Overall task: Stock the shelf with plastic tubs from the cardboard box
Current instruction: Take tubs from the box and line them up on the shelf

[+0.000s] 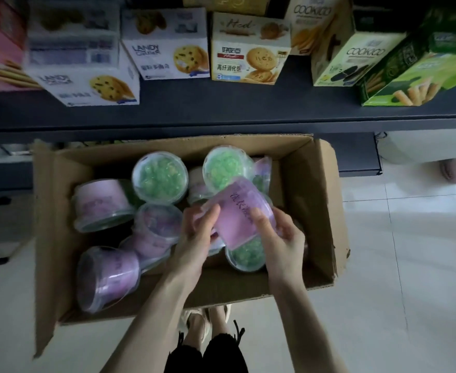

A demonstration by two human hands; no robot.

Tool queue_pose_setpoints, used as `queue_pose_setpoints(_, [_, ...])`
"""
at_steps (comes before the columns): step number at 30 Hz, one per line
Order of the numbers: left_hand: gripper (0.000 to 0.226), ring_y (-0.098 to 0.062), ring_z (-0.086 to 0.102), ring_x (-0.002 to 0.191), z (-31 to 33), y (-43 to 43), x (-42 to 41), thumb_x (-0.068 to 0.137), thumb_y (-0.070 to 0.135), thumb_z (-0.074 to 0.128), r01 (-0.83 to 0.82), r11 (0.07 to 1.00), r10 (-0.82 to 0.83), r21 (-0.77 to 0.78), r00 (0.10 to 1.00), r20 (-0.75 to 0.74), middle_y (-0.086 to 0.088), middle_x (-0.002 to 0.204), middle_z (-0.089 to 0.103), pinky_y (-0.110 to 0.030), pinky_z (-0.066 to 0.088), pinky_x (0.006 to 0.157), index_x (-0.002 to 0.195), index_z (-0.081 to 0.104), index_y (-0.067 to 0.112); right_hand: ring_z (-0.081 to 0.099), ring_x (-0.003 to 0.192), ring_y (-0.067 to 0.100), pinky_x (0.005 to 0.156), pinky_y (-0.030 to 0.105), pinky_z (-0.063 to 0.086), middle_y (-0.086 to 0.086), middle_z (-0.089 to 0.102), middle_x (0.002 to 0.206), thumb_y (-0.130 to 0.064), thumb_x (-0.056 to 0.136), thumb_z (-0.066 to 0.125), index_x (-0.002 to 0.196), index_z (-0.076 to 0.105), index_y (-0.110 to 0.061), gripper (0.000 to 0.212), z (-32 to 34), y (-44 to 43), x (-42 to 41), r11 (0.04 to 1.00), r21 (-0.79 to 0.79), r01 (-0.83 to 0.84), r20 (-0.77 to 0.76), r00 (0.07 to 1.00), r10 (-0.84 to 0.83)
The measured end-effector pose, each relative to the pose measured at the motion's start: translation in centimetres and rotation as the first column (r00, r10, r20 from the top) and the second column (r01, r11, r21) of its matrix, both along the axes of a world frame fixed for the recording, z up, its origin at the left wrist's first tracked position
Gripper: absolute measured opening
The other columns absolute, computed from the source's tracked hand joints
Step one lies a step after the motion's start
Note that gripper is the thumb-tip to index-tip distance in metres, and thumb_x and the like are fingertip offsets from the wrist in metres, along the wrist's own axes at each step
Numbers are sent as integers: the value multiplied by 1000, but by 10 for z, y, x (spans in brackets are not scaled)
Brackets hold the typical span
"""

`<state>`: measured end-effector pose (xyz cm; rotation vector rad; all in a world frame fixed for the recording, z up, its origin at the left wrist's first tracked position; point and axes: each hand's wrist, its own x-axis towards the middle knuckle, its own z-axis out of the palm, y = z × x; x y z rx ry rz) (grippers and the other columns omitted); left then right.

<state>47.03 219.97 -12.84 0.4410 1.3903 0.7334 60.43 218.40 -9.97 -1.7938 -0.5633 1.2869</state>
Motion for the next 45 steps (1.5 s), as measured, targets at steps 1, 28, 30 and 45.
queue_pose_setpoints(1, [64, -17, 67, 95, 0, -6, -7, 64, 58, 68, -64, 998, 65, -24, 997, 29, -8, 112, 65, -30, 54, 70, 114, 53, 21, 62, 103, 21, 90, 41, 52, 11, 65, 111, -44, 71, 70, 111, 67, -15, 50, 1, -2, -10, 1000, -2, -24, -22, 999, 24])
queue_pose_setpoints(28, [89, -31, 51, 108, -66, -15, -100, 55, 55, 82, 303, 950, -269, -80, 654, -707, -16, 117, 52, -37, 43, 84, 114, 43, 1, 61, 87, 3, 67, 18, 50, -13, 59, 99, -42, 73, 75, 106, 52, -36, 41, -36, -18, -44, 1000, -20, 5, 149, 989, -2])
queue_pose_setpoints(30, [84, -25, 53, 99, -75, -16, -102, 58, 46, 83, 338, 938, -290, -72, 656, -697, -12, 116, 53, -32, 42, 75, 115, 38, 4, 63, 84, 1, 64, 16, 51, -15, 62, 95, -41, 73, 75, 99, 55, -37, 33, -37, -22, -43, 1000, -11, 5, 133, 991, -4])
queue_pose_setpoints(45, [53, 6, 64, 80, 73, -57, -84, 69, 50, 70, -27, 941, 199, 337, 850, -488, 11, 93, 68, -9, 50, 59, 108, 61, 16, 69, 84, 14, 69, 26, 57, -4, 71, 92, -48, 59, 82, 104, 62, -26, 53, 55, -38, -17, 987, 129, -96, 26, 995, 94])
